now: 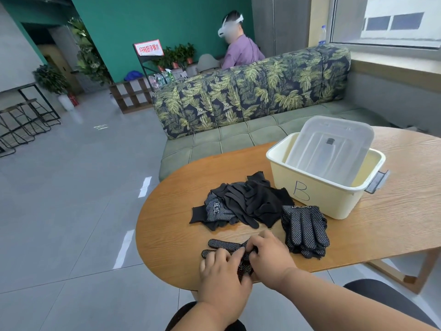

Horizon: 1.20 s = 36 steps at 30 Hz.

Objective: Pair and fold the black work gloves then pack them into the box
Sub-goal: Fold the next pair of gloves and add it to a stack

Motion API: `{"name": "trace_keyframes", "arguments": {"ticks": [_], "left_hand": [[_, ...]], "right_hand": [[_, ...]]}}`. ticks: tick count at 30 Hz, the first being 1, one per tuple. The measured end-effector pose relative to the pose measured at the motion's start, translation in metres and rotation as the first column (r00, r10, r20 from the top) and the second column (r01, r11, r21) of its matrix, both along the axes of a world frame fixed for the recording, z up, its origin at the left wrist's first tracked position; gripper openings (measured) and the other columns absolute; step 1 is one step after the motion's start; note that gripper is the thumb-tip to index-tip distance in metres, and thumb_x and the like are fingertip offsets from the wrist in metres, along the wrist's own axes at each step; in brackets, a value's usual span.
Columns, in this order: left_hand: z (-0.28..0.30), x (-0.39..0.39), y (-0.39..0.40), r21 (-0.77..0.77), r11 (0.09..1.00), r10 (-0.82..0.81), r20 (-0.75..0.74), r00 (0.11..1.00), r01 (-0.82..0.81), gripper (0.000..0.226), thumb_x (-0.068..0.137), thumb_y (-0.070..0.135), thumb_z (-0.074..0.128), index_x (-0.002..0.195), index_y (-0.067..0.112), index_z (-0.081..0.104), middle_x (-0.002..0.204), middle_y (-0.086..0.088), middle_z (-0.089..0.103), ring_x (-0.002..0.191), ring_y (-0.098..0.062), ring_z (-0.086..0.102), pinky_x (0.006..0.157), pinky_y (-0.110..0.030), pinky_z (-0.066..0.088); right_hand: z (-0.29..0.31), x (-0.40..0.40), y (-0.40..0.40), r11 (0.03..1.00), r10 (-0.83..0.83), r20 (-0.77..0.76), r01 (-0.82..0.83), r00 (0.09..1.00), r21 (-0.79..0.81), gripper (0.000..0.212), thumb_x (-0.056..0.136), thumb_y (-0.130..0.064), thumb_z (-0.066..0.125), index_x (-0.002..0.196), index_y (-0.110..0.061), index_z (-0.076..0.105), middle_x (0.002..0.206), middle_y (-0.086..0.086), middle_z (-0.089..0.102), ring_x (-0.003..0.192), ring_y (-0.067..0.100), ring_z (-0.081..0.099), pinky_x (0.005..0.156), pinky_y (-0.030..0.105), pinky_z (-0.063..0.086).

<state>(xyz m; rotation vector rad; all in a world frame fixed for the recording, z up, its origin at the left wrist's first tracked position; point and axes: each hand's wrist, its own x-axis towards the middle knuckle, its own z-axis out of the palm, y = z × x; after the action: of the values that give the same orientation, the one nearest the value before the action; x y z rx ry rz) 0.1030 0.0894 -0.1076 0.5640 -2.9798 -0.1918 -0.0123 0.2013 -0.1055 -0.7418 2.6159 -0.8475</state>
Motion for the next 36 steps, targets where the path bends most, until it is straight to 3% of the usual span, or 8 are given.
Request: {"name": "trace_keyframes", "arguments": {"ticks": [5,12,15,19,22,27,33,36], "left_hand": [[-0.016,0.003,0.011,-0.032,0.999,0.021,-0.120,0.993,-0.025,0.069,0.062,0.077,0.060,0.123,0.046,0.061,0.098,0.007,0.048,0.099,-0.025,0.050,0.095,-0.049,0.041],[-0.016,0.006,-0.002,0.171,0.980,0.125,-0.158,0.979,-0.098,0.036,0.083,0.065,0.044,0.103,0.046,0.067,0.105,0.030,0.064,0.123,-0.008,0.051,0.112,-0.036,0.022],[0.000,0.007,-0.013,0.469,0.874,0.214,-0.143,0.966,-0.124,0.036,0.100,0.056,0.044,0.078,0.033,0.061,0.084,0.019,0.063,0.101,-0.012,0.058,0.092,-0.037,0.044],[0.012,0.000,-0.026,0.686,0.698,0.342,-0.067,0.937,-0.205,0.026,0.100,0.052,0.055,0.095,0.031,0.069,0.086,0.011,0.072,0.087,-0.011,0.067,0.087,-0.034,0.056],[0.011,-0.010,-0.030,0.670,0.696,0.378,-0.039,0.925,-0.257,0.027,0.092,0.048,0.068,0.112,0.031,0.064,0.094,0.018,0.072,0.091,-0.004,0.067,0.088,-0.031,0.056],[0.000,-0.017,-0.041,0.617,0.735,0.418,-0.085,0.905,-0.281,0.093,0.072,0.062,0.077,0.150,0.033,0.034,0.114,0.020,0.062,0.108,-0.008,0.061,0.096,-0.029,0.051],[0.003,-0.005,-0.037,0.305,0.942,0.230,-0.291,0.929,-0.138,0.060,0.079,0.066,0.067,0.129,0.036,0.057,0.126,0.016,0.053,0.120,-0.012,0.051,0.104,-0.030,0.043],[0.008,0.003,-0.031,0.234,0.972,0.031,-0.075,0.997,-0.013,0.070,0.077,0.073,0.054,0.140,0.042,0.055,0.146,0.021,0.045,0.139,-0.009,0.039,0.117,-0.030,0.031]], "right_hand": [[0.018,-0.006,0.002,0.973,-0.104,0.331,0.165,0.938,-0.163,0.026,0.087,-0.004,0.055,0.089,-0.029,0.063,0.095,-0.003,0.064,0.087,0.019,0.063,0.076,0.031,0.050],[0.045,0.013,0.010,0.754,-0.002,0.764,0.503,0.646,-0.423,0.012,0.092,-0.004,0.056,0.102,-0.008,0.060,0.079,0.006,0.054,0.062,0.017,0.050,0.056,0.028,0.044],[0.051,0.015,0.015,0.776,-0.008,0.714,0.455,0.700,-0.437,0.017,0.097,-0.016,0.055,0.109,-0.009,0.065,0.088,0.004,0.061,0.075,0.017,0.058,0.069,0.029,0.049],[0.036,0.019,0.015,0.862,-0.036,0.582,0.320,0.812,-0.393,0.021,0.091,-0.011,0.053,0.100,-0.019,0.071,0.069,-0.003,0.065,0.065,0.012,0.054,0.065,0.033,0.047],[0.015,0.019,0.019,0.946,-0.055,0.423,0.183,0.905,-0.269,0.024,0.083,-0.014,0.056,0.094,-0.029,0.071,0.079,-0.008,0.071,0.066,0.005,0.061,0.074,0.031,0.058],[0.011,0.014,0.020,0.987,0.020,0.212,0.014,0.977,-0.159,0.033,0.082,-0.016,0.057,0.103,-0.038,0.070,0.091,-0.007,0.066,0.092,0.007,0.062,0.083,0.012,0.047],[0.003,0.010,0.018,0.993,0.032,0.123,-0.018,0.992,-0.116,0.027,0.083,-0.023,0.063,0.106,-0.036,0.070,0.089,-0.006,0.065,0.087,0.007,0.059,0.071,0.005,0.040],[0.002,0.008,0.017,0.995,0.018,0.089,-0.009,0.996,-0.099,0.027,0.081,-0.024,0.062,0.106,-0.032,0.070,0.079,-0.005,0.066,0.079,0.007,0.058,0.062,0.006,0.037]]}}
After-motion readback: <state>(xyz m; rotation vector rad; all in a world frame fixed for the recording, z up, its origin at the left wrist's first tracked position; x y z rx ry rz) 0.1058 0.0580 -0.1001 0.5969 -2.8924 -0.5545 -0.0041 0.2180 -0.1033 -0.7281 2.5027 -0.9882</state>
